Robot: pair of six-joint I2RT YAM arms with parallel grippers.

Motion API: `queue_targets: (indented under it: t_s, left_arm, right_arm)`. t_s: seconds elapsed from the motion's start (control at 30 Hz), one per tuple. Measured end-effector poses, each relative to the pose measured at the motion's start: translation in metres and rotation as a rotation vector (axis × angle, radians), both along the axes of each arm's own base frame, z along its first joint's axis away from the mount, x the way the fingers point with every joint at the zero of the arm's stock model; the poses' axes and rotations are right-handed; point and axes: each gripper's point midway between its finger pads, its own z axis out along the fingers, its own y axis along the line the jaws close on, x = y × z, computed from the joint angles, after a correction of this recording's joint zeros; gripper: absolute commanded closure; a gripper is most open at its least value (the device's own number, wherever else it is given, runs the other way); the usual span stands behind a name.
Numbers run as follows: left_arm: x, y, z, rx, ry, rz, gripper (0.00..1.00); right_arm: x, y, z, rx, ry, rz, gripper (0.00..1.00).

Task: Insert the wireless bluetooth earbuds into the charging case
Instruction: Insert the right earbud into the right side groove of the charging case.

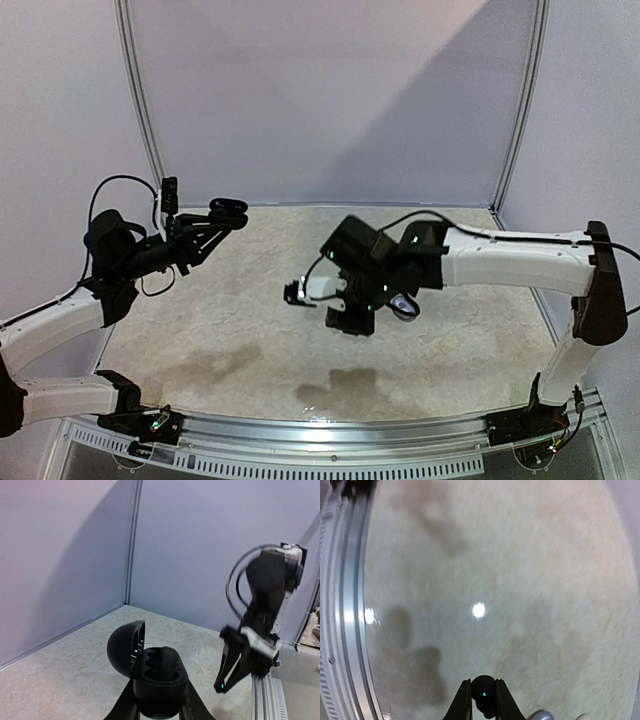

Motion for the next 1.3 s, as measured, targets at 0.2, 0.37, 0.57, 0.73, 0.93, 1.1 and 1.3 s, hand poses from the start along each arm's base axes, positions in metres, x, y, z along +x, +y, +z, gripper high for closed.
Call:
queue_targets:
  t_s: [0.2,0.37,0.57,0.73,0.93,1.1,1.3]
  left_arm:
    - [-0.021,-0.014,-0.001,0.017,-0.052,-0.160,1.00]
    - [-0.036,-0.021,0.005,0.020,-0.107,-0.251,1.00]
    - [-0.060,-0.028,0.015,0.045,-0.253,-0.356,1.00]
    - [-0.073,-0.032,0.021,0.055,-0.335,-0.416,1.00]
    - [-0.081,-0.033,0.020,0.060,-0.355,-0.452,1.00]
    - [-0.080,-0.033,0.024,0.049,-0.326,-0.455,1.00]
    - [-0.079,-0.033,0.024,0.036,-0.276,-0.456,1.00]
  right_arm:
    - [-0.001,0.034,0.145,0.303,-0.053,0.044,0.98]
    - [-0.017,0.037,0.191,0.426,-0.003,0.076,0.99]
    - [-0.029,0.042,0.199,0.464,0.051,0.093,1.00]
    - [-0.041,0.047,0.219,0.507,0.031,0.130,1.00]
    - [-0.054,0.057,0.260,0.610,-0.021,0.184,1.00]
    - [-0.054,0.075,0.266,0.635,-0.059,0.224,1.00]
    - [-0.045,0.099,0.236,0.574,-0.059,0.243,1.00]
